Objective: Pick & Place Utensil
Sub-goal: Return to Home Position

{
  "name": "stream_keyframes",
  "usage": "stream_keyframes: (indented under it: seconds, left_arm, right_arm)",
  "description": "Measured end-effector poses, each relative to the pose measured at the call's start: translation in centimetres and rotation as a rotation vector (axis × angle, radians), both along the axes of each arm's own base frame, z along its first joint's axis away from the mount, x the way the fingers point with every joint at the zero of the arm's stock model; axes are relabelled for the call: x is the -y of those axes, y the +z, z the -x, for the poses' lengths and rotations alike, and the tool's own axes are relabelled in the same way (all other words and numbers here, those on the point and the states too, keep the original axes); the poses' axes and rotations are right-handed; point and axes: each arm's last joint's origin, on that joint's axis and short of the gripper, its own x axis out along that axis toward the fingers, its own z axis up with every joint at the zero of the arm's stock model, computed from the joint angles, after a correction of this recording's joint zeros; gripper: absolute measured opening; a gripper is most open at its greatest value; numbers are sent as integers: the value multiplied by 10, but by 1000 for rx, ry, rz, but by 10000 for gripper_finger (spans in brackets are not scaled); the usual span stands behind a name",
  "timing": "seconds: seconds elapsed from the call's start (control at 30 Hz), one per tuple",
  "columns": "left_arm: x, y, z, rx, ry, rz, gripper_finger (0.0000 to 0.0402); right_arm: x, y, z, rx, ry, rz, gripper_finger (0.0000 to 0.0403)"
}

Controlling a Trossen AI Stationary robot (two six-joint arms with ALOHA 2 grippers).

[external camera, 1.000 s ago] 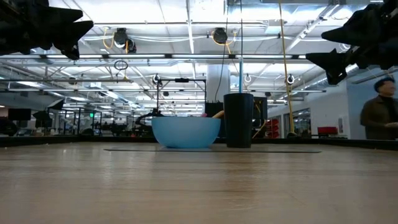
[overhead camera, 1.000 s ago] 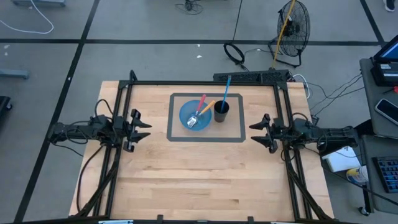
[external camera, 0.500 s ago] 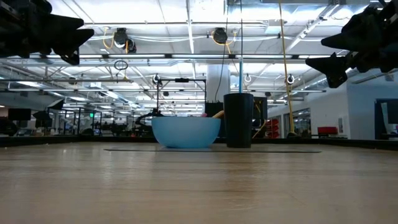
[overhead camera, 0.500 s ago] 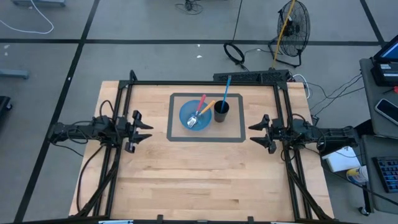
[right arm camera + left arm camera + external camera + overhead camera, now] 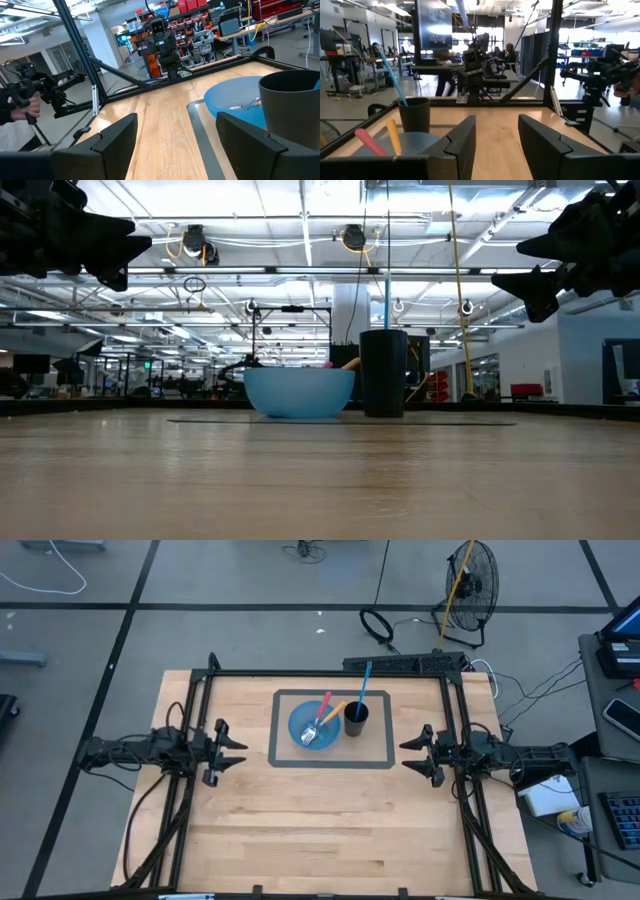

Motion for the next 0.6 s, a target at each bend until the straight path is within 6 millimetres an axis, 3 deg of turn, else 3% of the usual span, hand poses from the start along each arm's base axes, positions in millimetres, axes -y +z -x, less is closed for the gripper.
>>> stream_keyframes:
  seconds: [0.6]
  left_arm:
    - [0,-10,-1,-109,-19,35,152]
  right_arm:
    - [0,9,0,88,1,18,265]
